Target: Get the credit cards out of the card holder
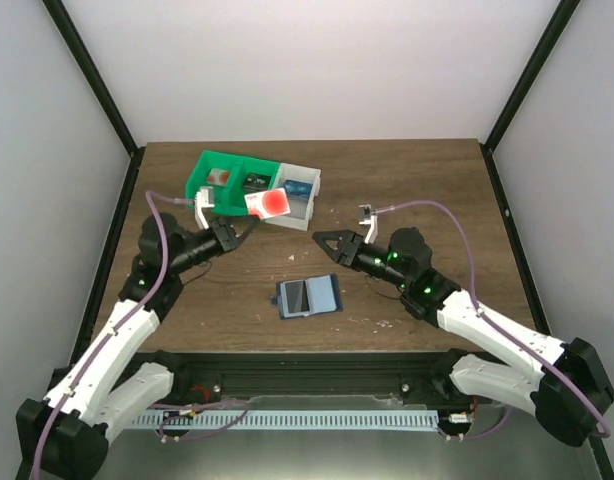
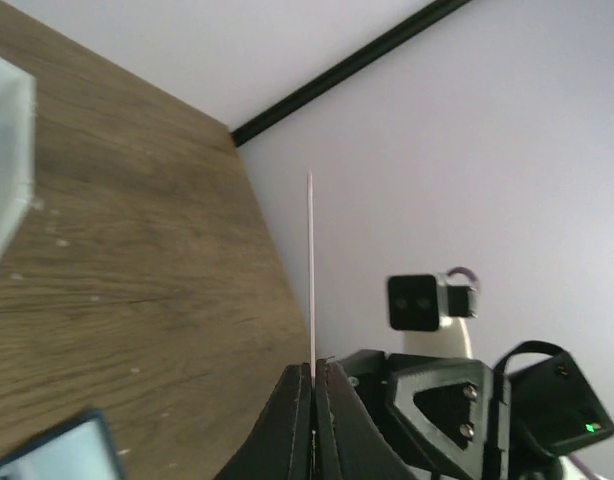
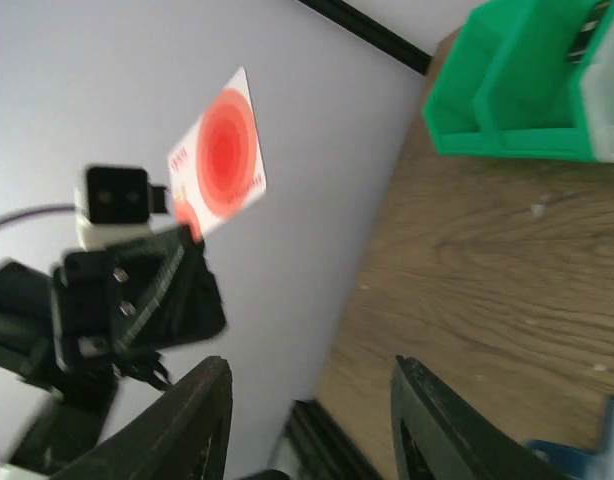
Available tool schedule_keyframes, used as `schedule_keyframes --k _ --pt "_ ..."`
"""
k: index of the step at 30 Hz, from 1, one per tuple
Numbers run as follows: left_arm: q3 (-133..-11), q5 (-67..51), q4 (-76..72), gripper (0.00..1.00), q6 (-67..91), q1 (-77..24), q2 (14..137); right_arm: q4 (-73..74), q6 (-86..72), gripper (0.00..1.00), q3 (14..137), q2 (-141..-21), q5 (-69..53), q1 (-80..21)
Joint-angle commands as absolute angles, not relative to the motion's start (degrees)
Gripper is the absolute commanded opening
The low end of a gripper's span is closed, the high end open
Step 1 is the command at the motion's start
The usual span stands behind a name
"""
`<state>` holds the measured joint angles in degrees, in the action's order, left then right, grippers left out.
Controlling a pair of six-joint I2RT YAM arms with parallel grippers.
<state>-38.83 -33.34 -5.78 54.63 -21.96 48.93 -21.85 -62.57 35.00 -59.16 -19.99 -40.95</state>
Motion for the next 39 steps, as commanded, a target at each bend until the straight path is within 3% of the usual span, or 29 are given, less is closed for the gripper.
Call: schedule_keyframes --k 1,5,12,19,30,34,39 --pt "-43.48 -41.53 6.46 0.00 44.52 -14.20 51.85 -8.33 -50.85 0.47 39.33 -58.12 -15.51 -40.61" --pt "-47.56 -42.50 12.09 0.00 40.18 -8.35 55.20 1.12 -49.15 0.48 44.21 -63.93 -5.34 -39.71" --pt "-50.27 -37.58 21.13 0.00 36.61 -2.07 57.19 -1.42 -47.79 0.56 51.80 -78.66 1.52 -37.24" --pt "-46.32 -35.07 24.32 0.00 36.19 -1.03 56.59 -1.18 -45.04 0.62 62.27 -92.67 5.53 -36.39" --pt "-40.22 -34.31 23.84 0.00 37.38 -0.88 52.45 4.46 -41.77 0.61 77.42 -110.08 11.09 -36.39" --pt "-39.08 -34.69 24.14 0.00 36.82 -0.92 51.41 6.98 -40.63 0.58 81.20 -113.97 14.25 -36.39" --pt "-39.29 -34.07 25.40 0.00 35.51 -0.88 50.85 6.43 -37.13 0.42 83.09 -117.33 14.71 -36.34"
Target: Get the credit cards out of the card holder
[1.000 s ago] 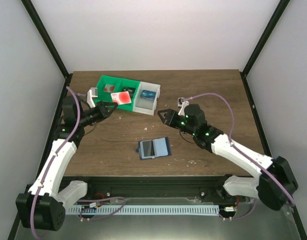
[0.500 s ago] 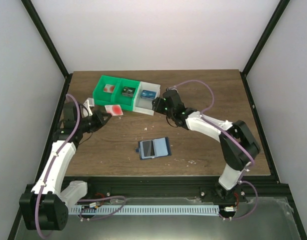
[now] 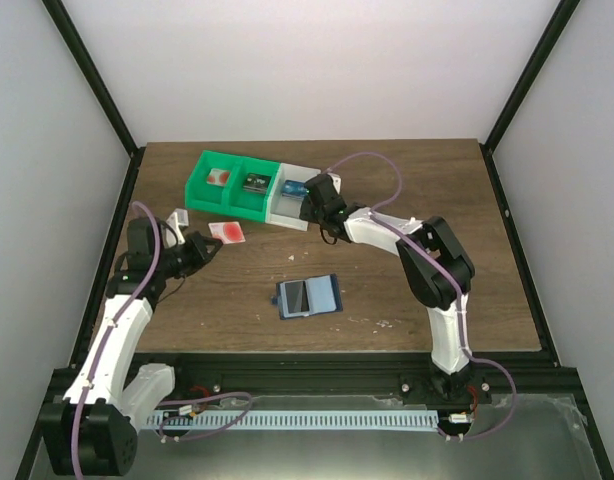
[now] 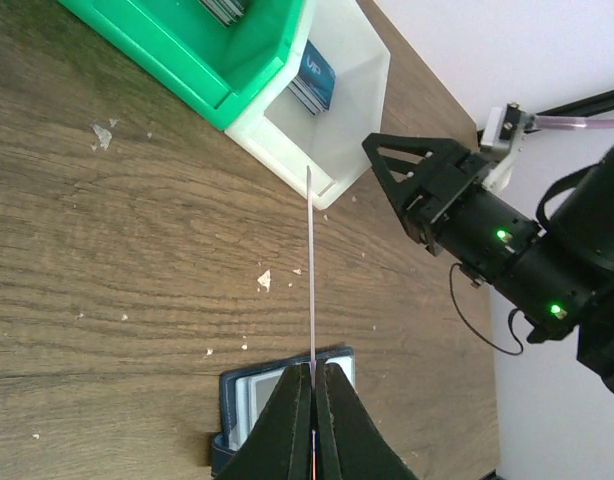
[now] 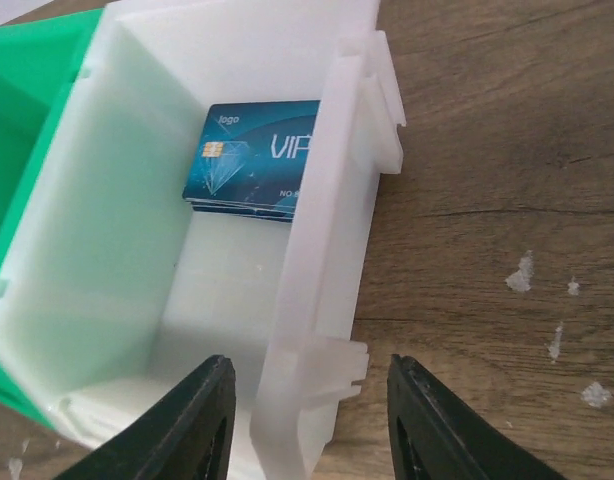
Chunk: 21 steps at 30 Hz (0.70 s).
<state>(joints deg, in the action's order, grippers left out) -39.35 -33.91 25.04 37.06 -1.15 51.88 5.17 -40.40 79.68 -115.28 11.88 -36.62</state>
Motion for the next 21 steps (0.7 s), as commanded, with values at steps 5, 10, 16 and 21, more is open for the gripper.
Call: schedule_keyframes --k 5,10,16,21 --pt "-39.46 -34.06 25.80 0.00 35.35 -0.88 50.39 6.80 -34.34 0.34 85.33 -119.73 12.22 -36.39" --pt "-39.29 -33.54 25.59 0.00 36.03 -0.87 50.39 7.21 -31.43 0.24 85.23 -119.39 12.22 -36.38" --pt "-40.80 -33.94 25.38 0.00 36.40 -0.88 51.92 6.45 -27.25 0.17 81.83 -116.32 11.83 -36.42" --pt "-43.47 -30.44 26.67 0.00 35.01 -0.79 53.90 5.27 -26.77 0.17 78.16 -112.91 9.50 -36.39"
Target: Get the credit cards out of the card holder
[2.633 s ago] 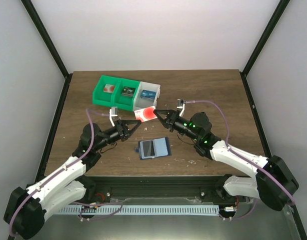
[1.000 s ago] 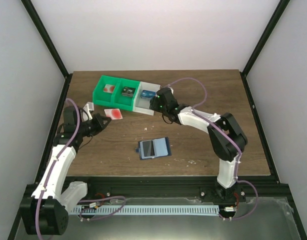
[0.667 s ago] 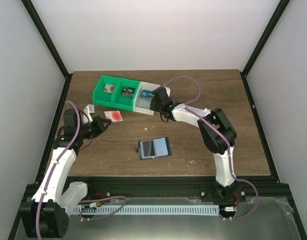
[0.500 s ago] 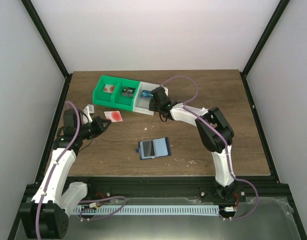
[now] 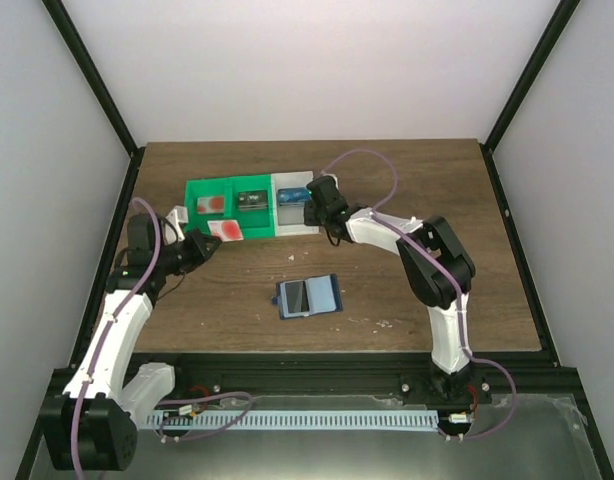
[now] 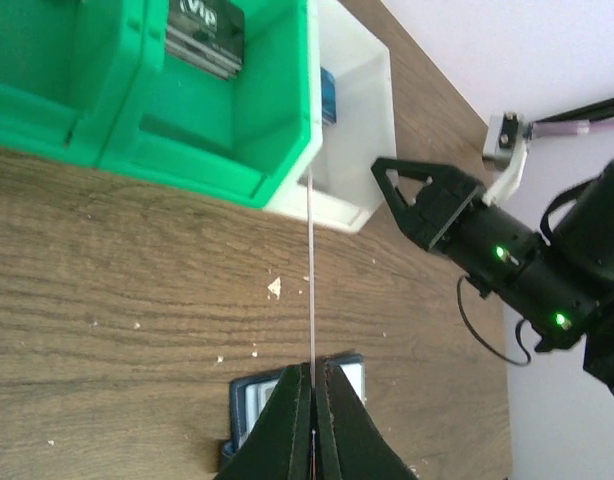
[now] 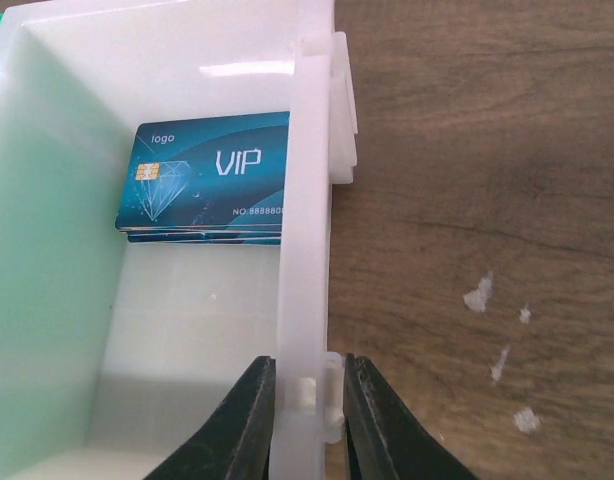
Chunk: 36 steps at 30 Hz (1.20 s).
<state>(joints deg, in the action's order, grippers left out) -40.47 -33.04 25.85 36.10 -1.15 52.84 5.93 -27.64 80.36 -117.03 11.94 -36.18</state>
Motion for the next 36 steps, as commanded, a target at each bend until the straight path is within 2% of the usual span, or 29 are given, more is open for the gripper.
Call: schedule_keyframes --k 1,14,16,18,25,36 --pt "-43.89 -29.34 26.98 0.00 34.64 -0.65 54.52 4.92 -26.92 0.17 77.09 -112.25 9.19 -36.36" --pt "-47.82 -27.63 26.07 0.00 30.06 3.43 63.60 -1.04 -22.18 0.17 69.60 -107.21 3.53 -36.31" --pt "-48.23 -26.14 25.91 0.00 29.66 3.57 65.06 -1.06 -21.91 0.19 69.44 -106.63 3.48 -36.32" --pt "-48.74 -25.55 25.20 0.00 29.18 3.79 66.47 -0.66 -22.03 0.32 69.51 -105.87 3.80 -36.25" --pt "-51.35 -21.36 25.83 0.00 27.01 4.25 71.32 2.20 -22.84 0.63 68.69 -100.15 2.06 -35.58" --pt "-55.21 -19.23 27.12 0.00 22.75 5.35 78.89 1.40 -27.68 0.80 54.76 -82.71 -8.60 -35.41"
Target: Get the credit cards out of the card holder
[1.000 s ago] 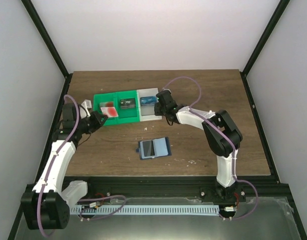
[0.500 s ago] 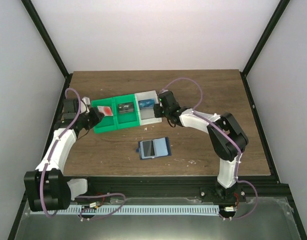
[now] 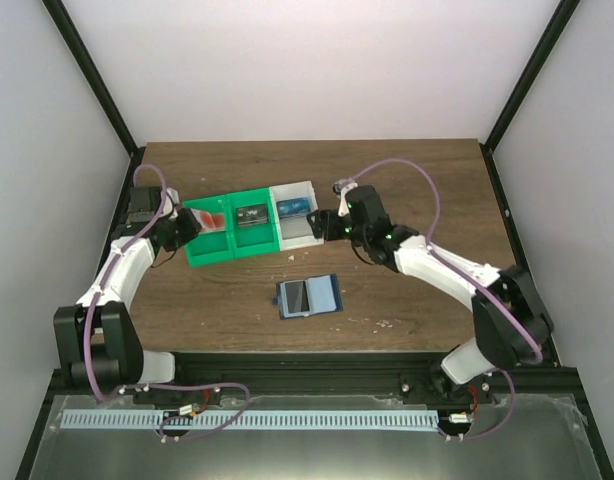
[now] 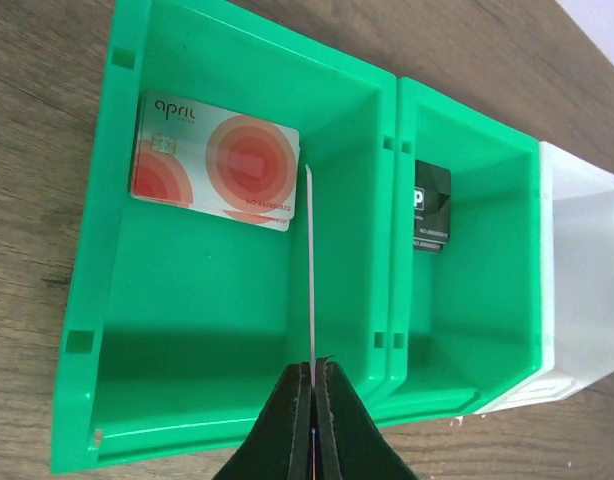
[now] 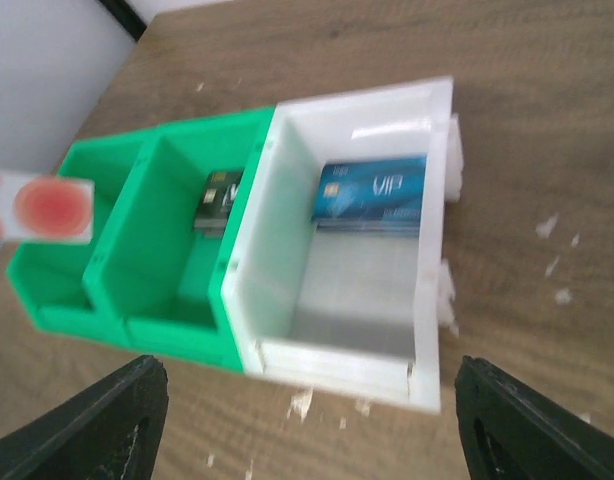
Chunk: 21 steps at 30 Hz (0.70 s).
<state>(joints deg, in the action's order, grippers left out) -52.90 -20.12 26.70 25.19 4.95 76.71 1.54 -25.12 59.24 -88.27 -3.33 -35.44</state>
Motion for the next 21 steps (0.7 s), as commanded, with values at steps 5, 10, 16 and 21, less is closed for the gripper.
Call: schedule_keyframes --k 5,10,16,21 --pt "-56.23 -20.32 25.99 0.00 22.65 5.36 82.28 2.20 -28.85 0.83 49.73 -75.64 -10.11 -35.42" --pt "-57.04 -20.75 24.70 0.00 22.50 5.36 85.97 3.80 -28.47 0.83 48.95 -70.82 -9.05 -35.41" --pt "-59.09 -22.10 23.89 0.00 22.07 5.36 89.67 4.92 -27.89 0.84 49.34 -67.55 -6.44 -35.43" --pt "-60.46 -22.49 23.20 0.00 21.57 5.36 92.43 5.44 -27.95 0.84 49.55 -66.83 -5.75 -35.42"
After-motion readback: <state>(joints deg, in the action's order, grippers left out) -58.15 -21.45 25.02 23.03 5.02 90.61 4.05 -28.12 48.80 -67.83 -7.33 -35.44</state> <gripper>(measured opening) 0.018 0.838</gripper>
